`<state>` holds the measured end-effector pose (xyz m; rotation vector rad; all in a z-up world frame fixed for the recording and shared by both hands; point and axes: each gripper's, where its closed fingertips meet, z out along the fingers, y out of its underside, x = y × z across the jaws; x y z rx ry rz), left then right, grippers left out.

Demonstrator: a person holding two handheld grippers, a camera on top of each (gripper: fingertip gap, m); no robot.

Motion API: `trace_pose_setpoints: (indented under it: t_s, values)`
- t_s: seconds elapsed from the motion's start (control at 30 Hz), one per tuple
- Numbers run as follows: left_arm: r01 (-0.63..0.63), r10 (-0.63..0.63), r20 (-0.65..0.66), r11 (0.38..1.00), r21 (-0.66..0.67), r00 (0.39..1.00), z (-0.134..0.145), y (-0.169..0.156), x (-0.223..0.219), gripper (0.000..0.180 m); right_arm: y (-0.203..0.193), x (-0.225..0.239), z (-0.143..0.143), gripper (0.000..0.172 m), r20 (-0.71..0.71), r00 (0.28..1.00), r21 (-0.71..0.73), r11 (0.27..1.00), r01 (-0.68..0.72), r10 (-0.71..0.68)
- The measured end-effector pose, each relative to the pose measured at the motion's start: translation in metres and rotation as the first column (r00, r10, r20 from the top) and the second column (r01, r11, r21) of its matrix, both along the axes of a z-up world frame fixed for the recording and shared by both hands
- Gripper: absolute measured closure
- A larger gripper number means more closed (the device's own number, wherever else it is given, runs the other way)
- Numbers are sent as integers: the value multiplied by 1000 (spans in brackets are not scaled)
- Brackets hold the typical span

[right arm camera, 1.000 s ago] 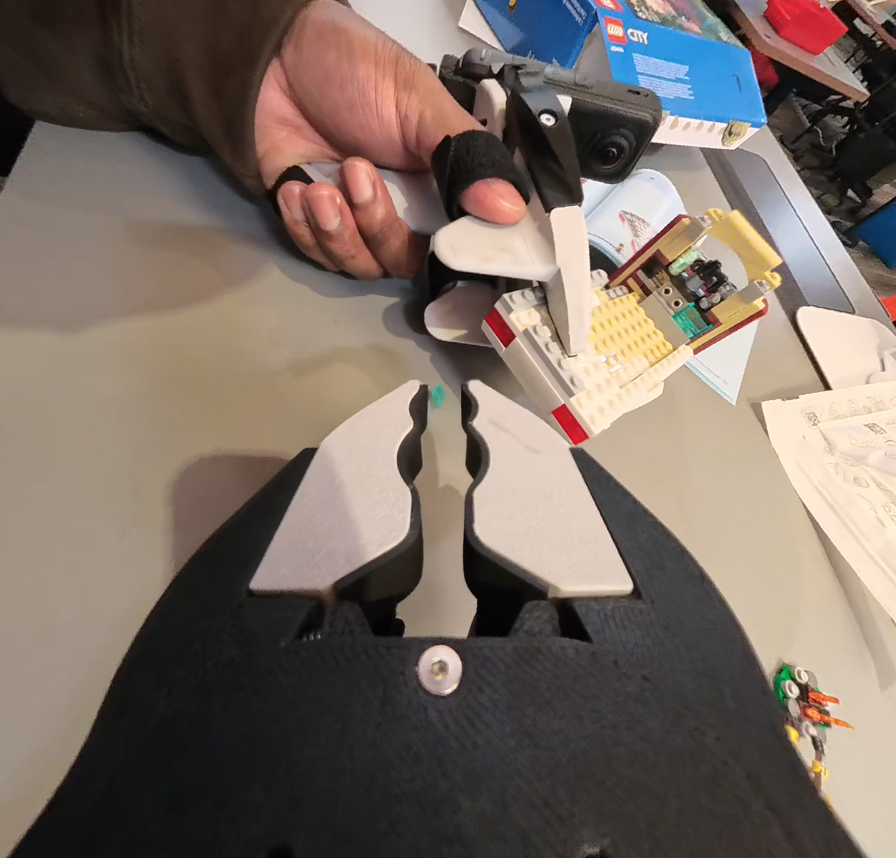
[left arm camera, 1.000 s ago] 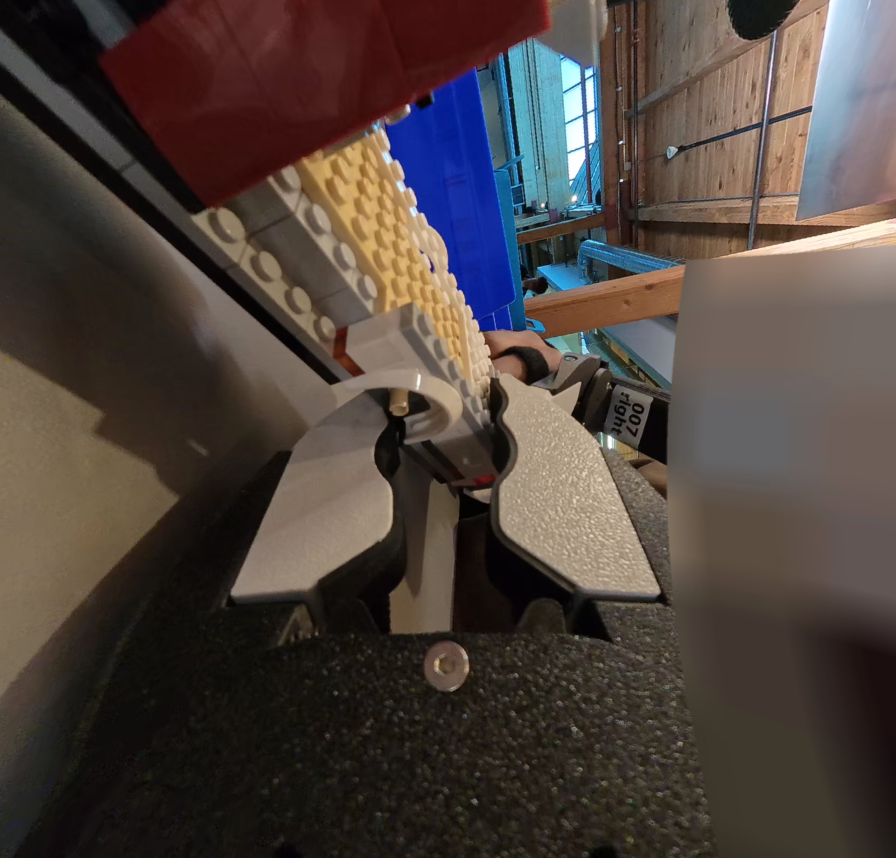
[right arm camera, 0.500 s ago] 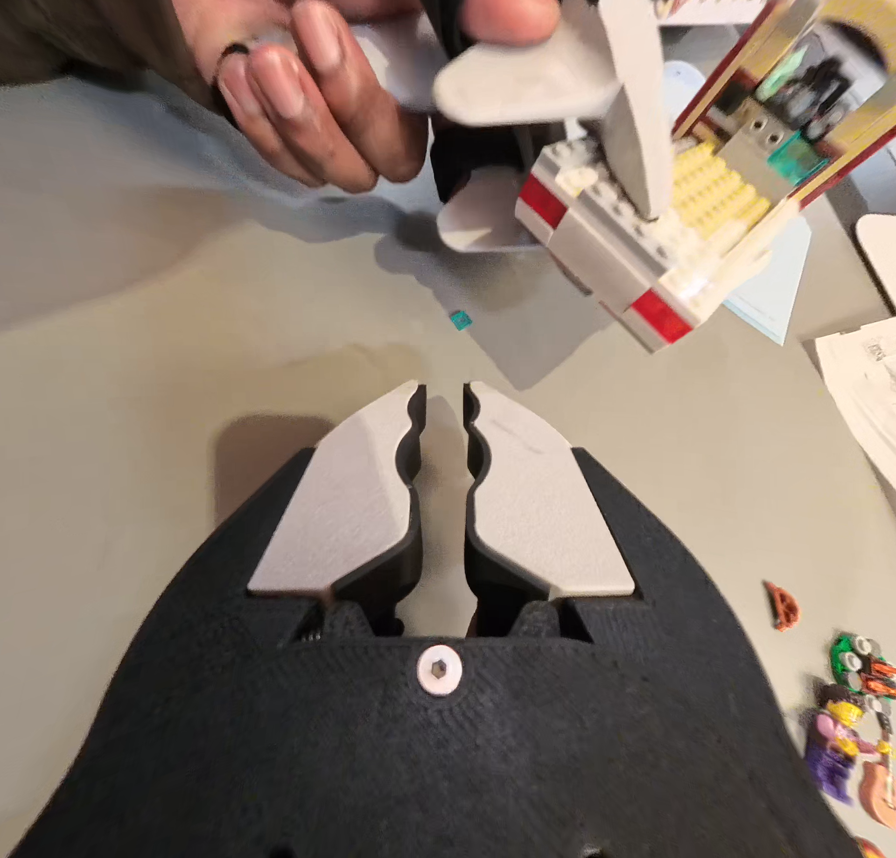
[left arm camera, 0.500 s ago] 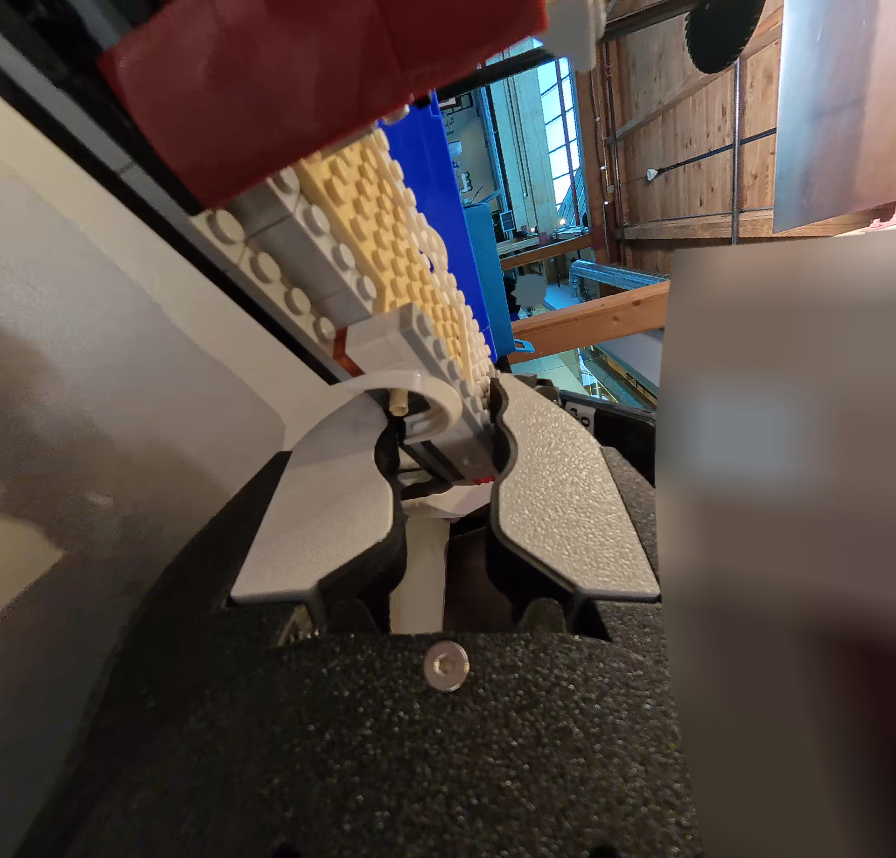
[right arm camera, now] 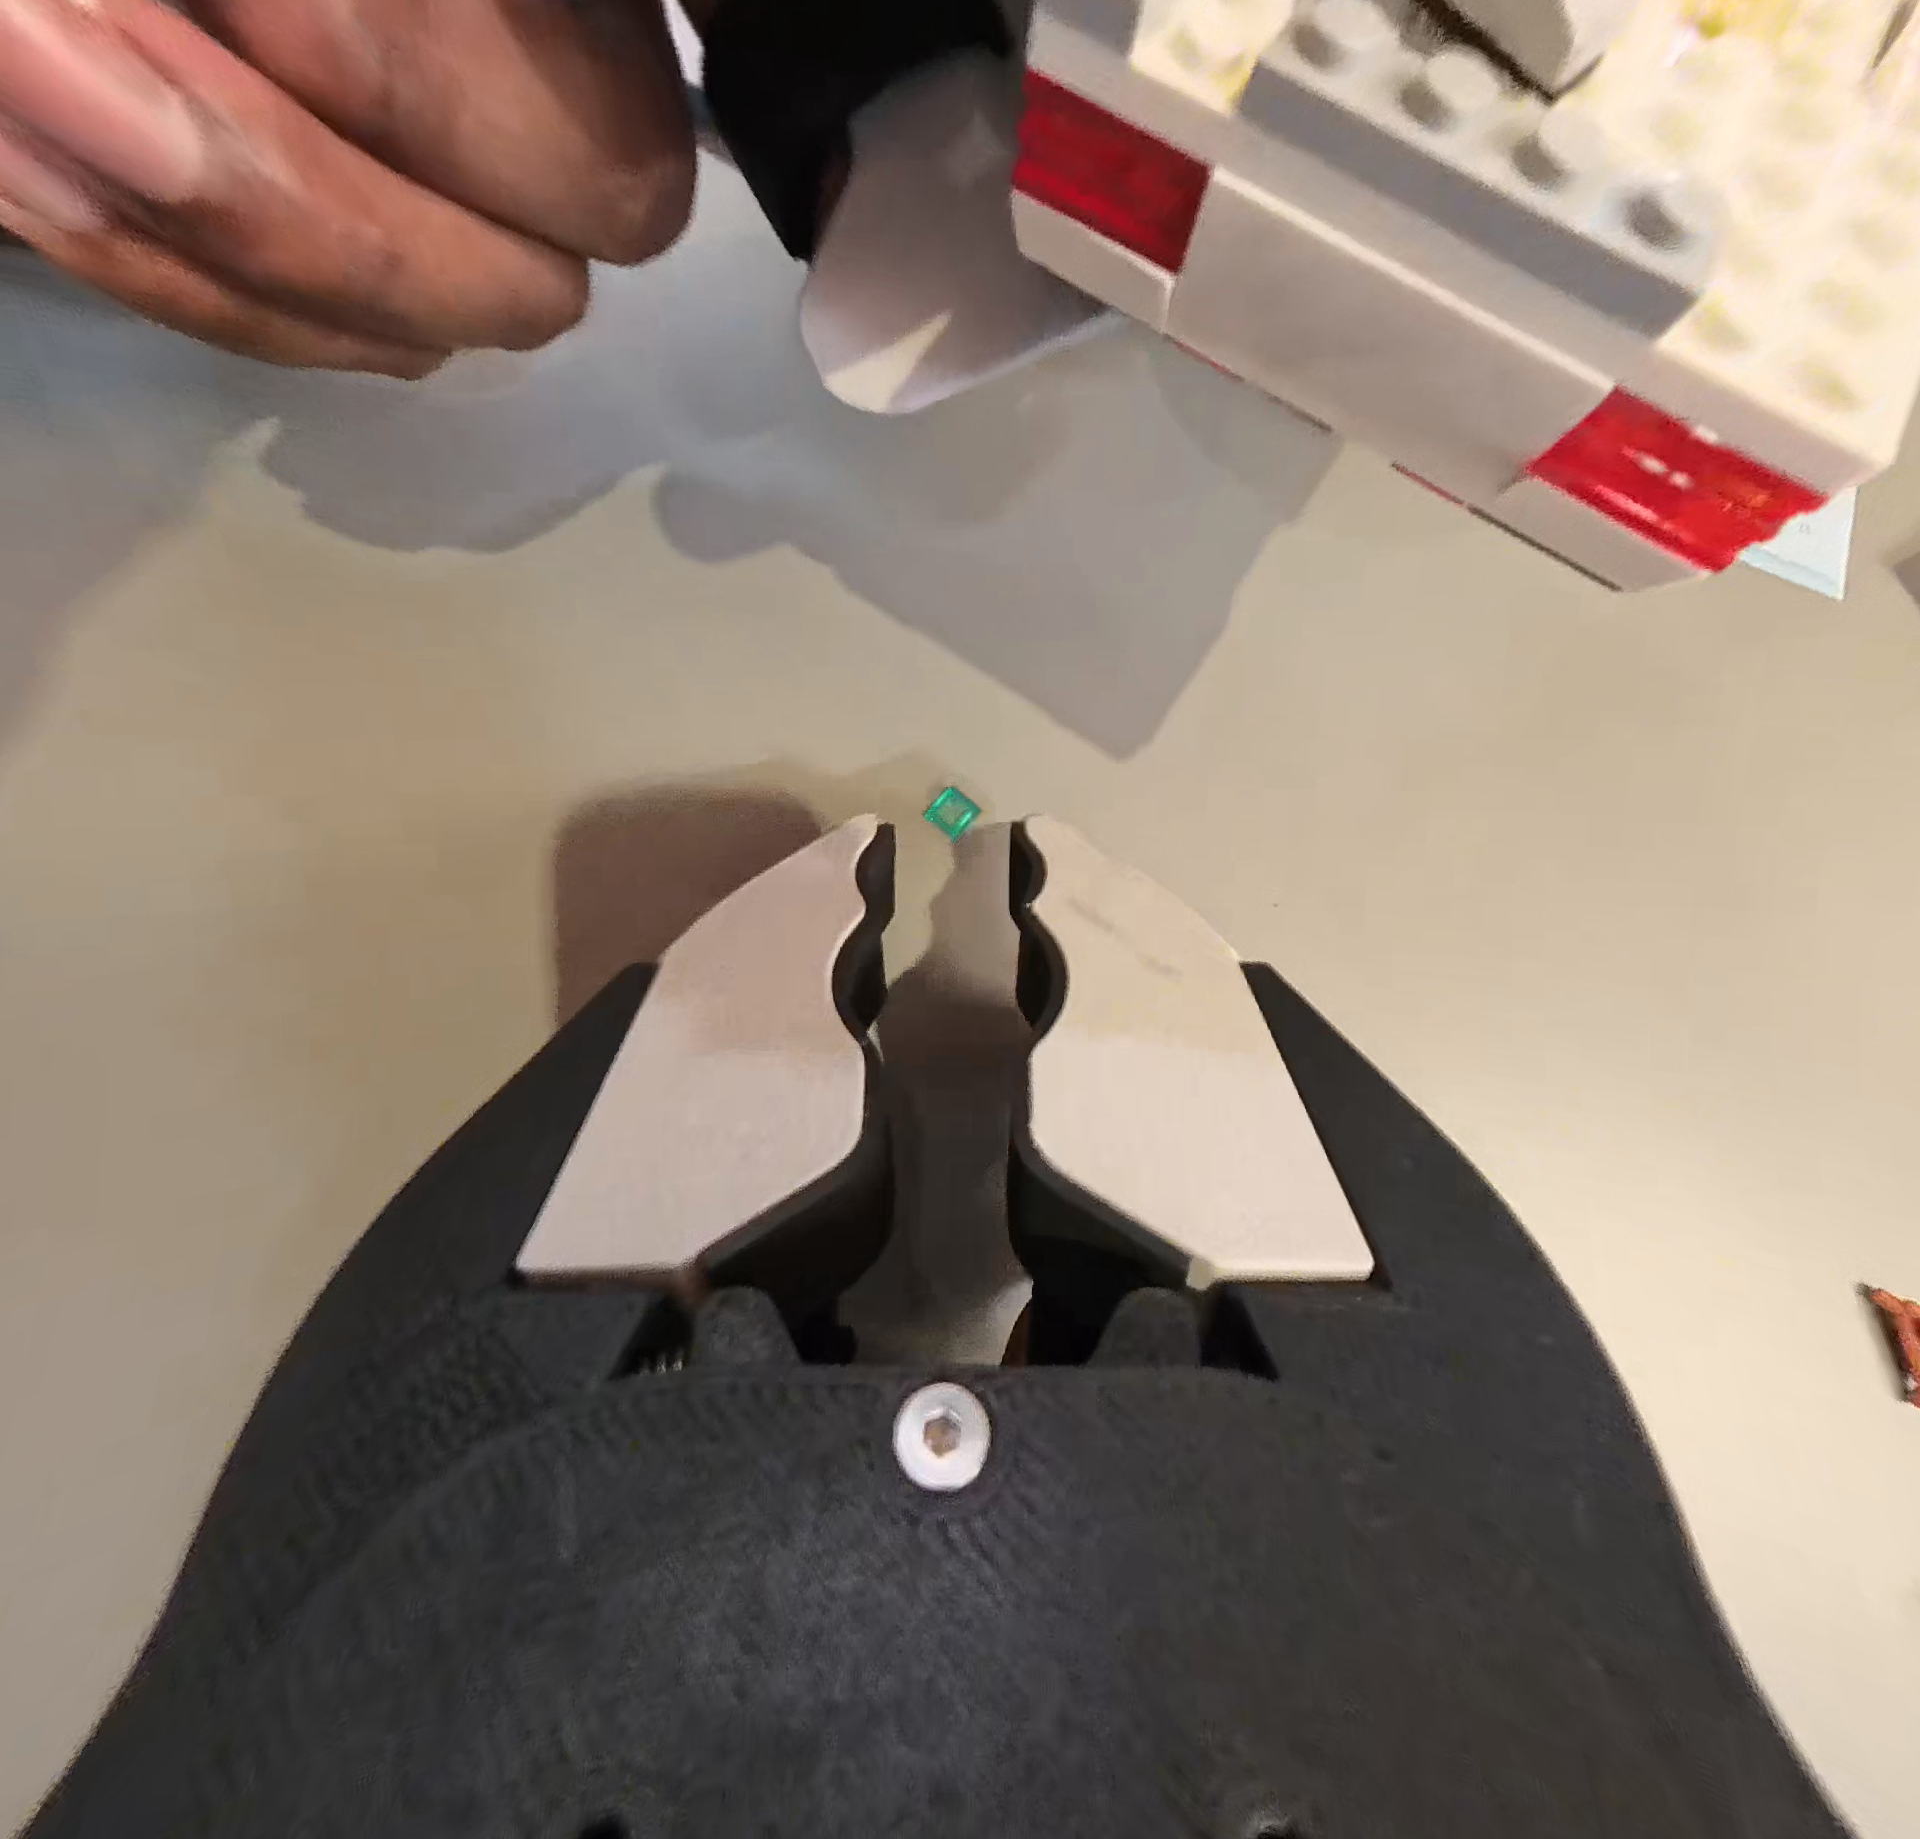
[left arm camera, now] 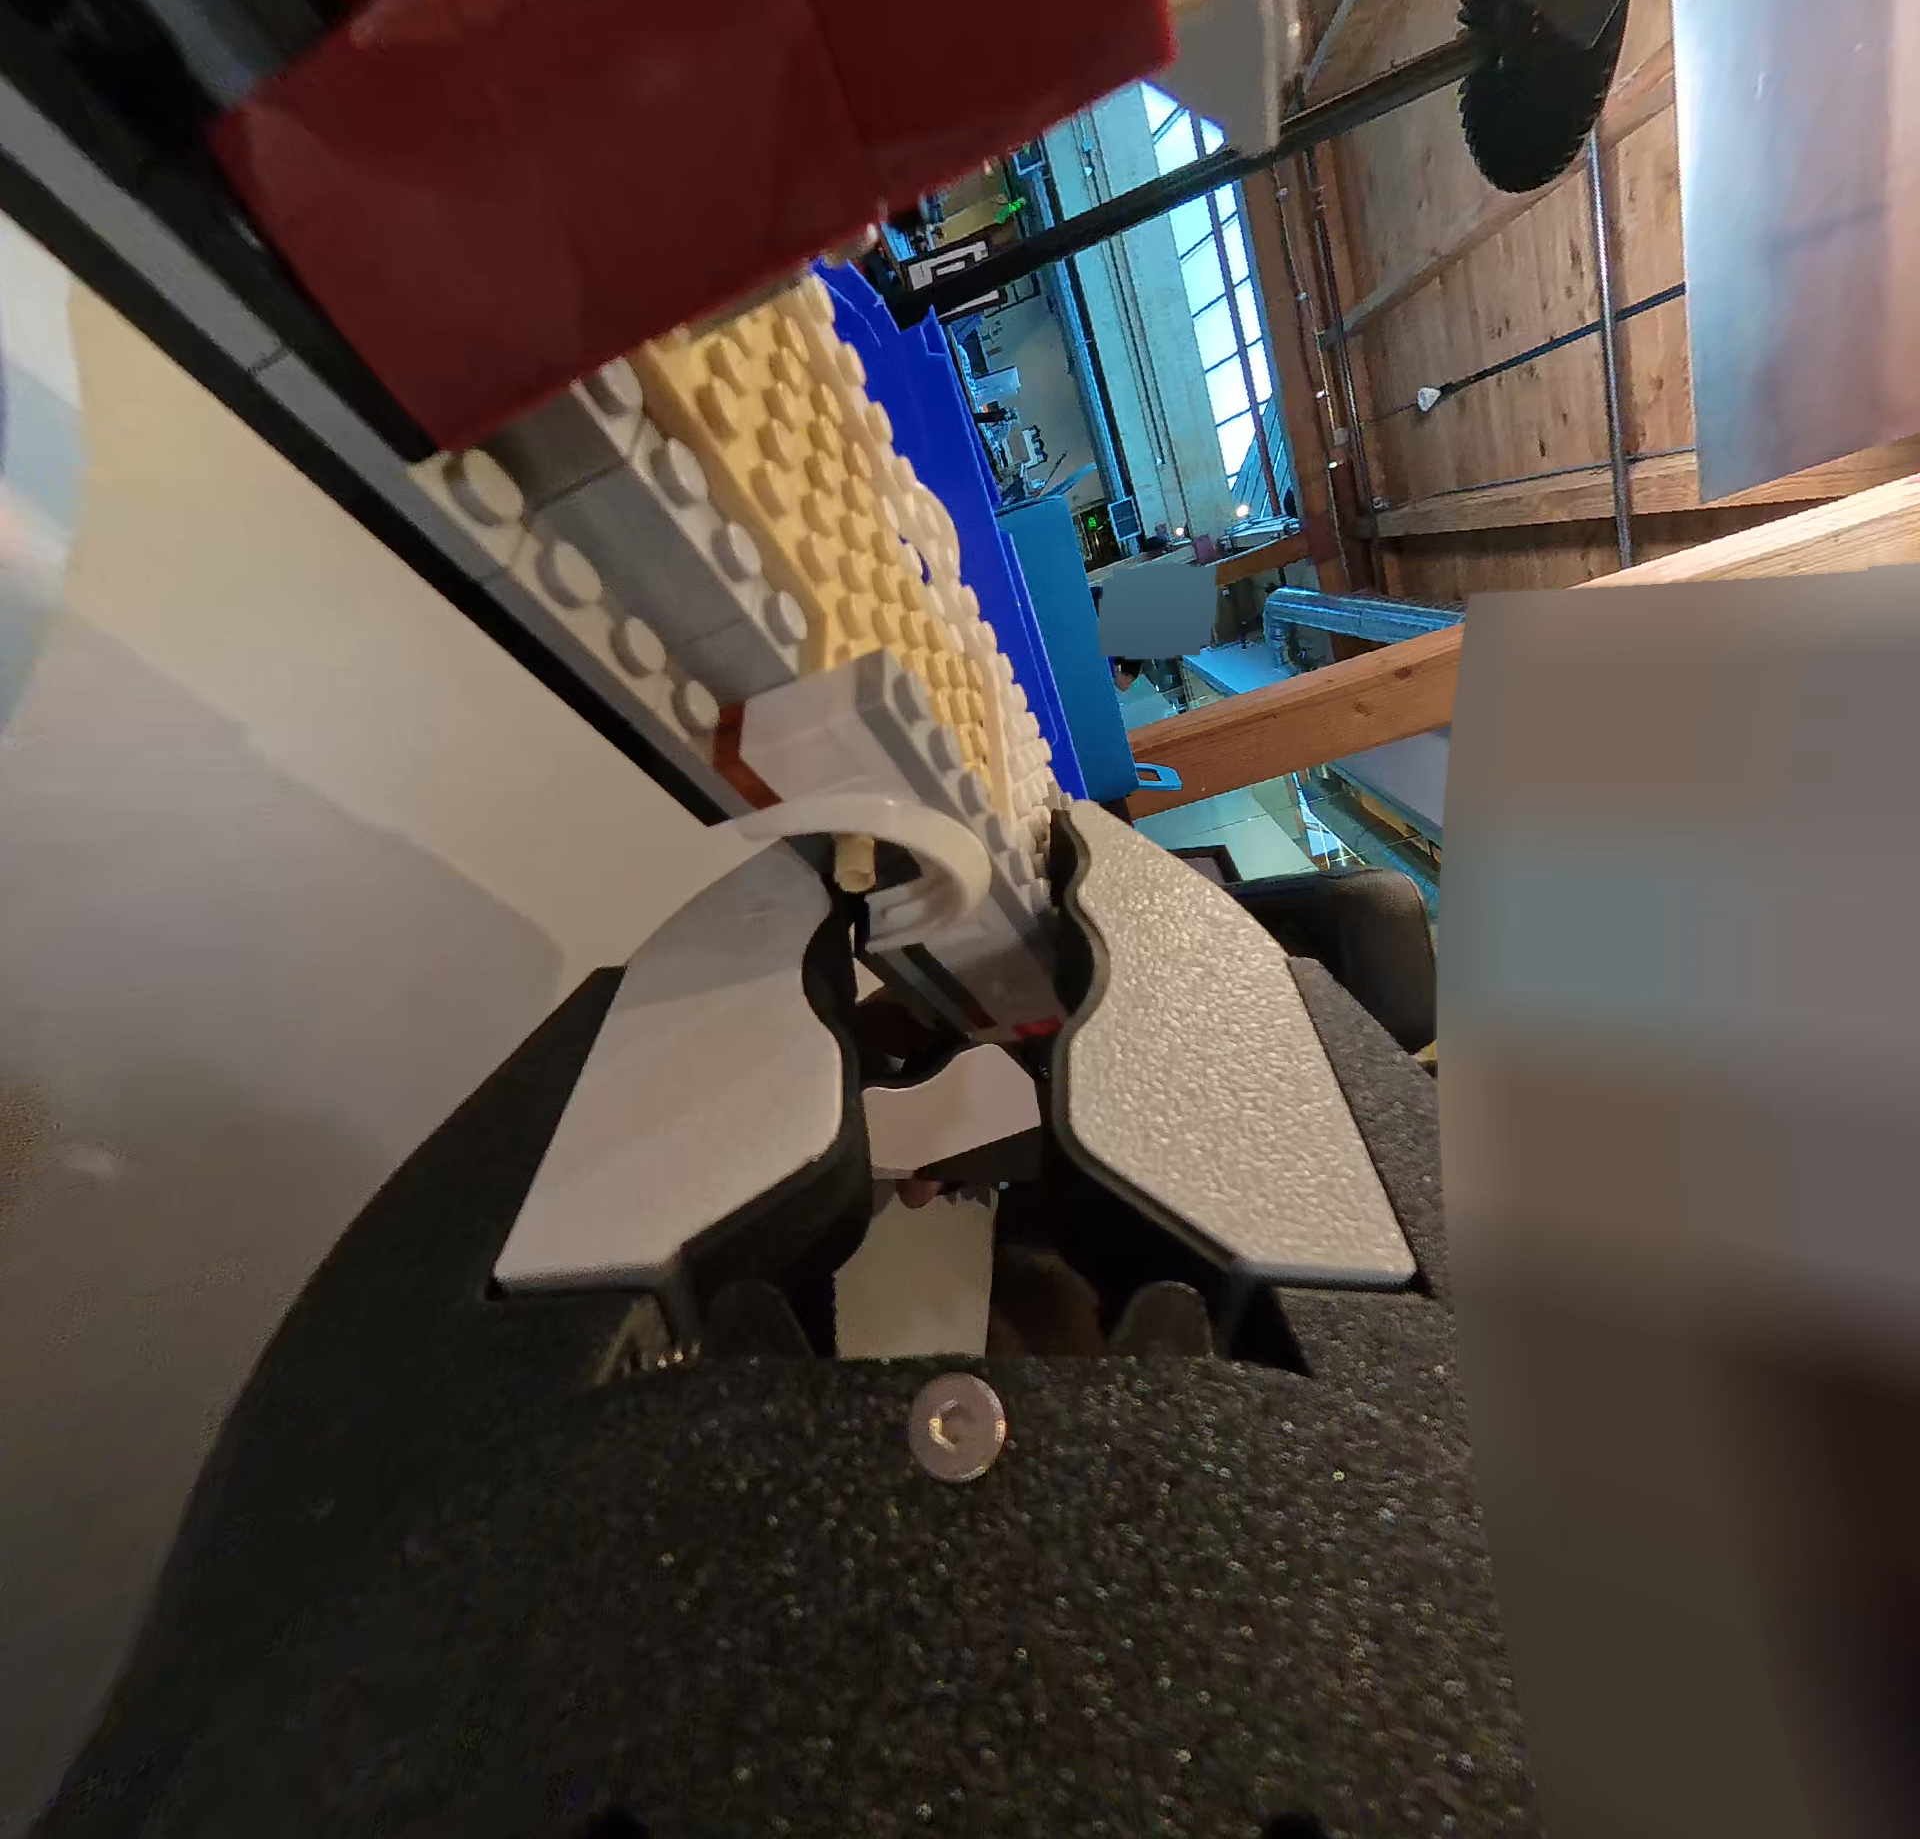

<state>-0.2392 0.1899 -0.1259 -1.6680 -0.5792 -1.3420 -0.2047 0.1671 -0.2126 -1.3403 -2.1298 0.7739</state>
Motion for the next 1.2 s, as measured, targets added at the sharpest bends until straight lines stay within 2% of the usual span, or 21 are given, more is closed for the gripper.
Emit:
trace_pose_setpoints:
  t_s: [0.2, 0.6, 0.73, 1.03, 1.2]
  values:
    - [17, -17, 26, 1000, -11, 1000, -4, -5, -2, 145, -2, -5, -6, 154, 32, 999, -10, 1000, 13, -13]
    - [44, -44, 44, 999, -1, 998, -2, -7, 4, 145, -9, 3, -6, 163, 46, 995, -15, 996, -92, 92]
    - [52, -51, 46, 999, -13, 998, -6, -6, 6, 145, -10, 5, -1, 157, 22, 991, -8, 991, -132, 132]
    - [61, -60, 45, 998, -22, 997, -10, -5, 10, 145, -8, 4, -6, 153, 66, 996, -42, 997, -61, 64]
    - [65, -64, 48, 998, -20, 997, -9, -5, 11, 145, -11, 2, -7, 153, 56, 995, -46, 995, -85, 87]
